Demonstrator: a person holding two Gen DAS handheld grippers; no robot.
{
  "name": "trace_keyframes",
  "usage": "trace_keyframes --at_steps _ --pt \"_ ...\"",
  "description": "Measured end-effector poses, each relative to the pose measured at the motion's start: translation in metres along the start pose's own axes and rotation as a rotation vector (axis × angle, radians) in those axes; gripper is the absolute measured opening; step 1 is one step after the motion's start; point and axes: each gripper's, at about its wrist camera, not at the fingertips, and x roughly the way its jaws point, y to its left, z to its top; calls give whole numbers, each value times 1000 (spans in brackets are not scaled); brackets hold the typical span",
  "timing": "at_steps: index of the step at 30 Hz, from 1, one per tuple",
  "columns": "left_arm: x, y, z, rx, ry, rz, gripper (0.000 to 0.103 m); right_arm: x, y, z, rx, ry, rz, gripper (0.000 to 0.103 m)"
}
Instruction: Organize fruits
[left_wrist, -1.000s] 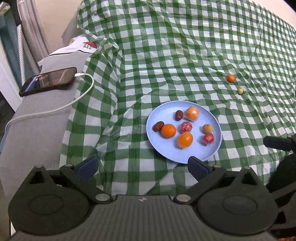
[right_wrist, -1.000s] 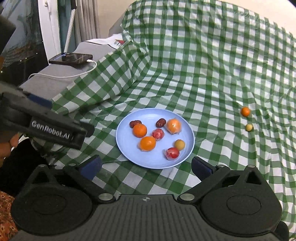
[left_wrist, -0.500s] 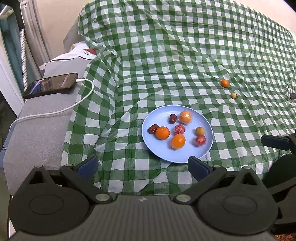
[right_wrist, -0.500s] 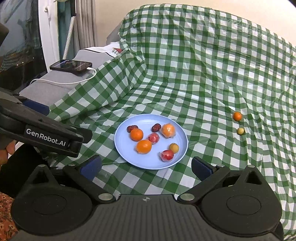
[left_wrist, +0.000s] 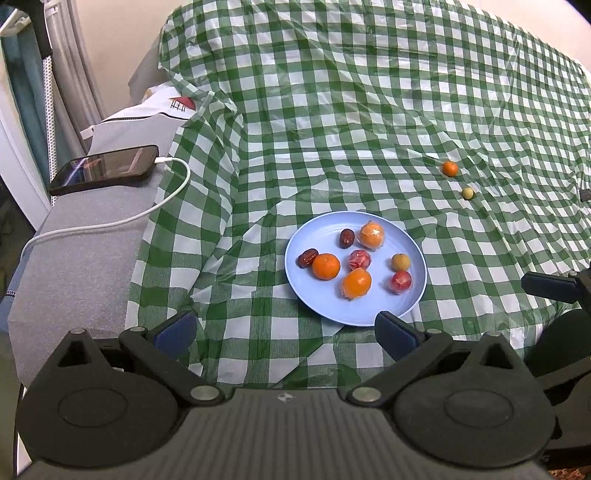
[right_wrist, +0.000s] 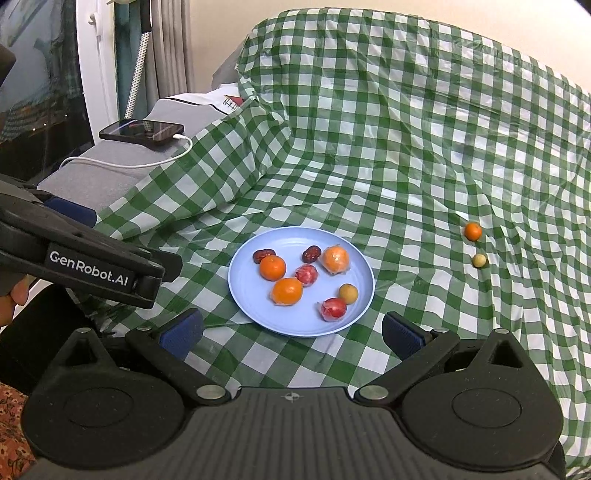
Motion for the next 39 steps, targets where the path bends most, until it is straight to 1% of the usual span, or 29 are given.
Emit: trace_keyframes --at_steps 10,21,33,39 --pt "4 0 0 1 18 7 103 3 -2 -1 5 7 4 102" --pt "14 -4 4 8 56 13 103 11 -13 -1 60 7 -7 102" --pt "38 -24 23 46 102 6 103 32 -44 -5 150 30 -57 102" --pt "57 -40 37 73 130 -3 103 51 -71 -9 201 38 -110 102"
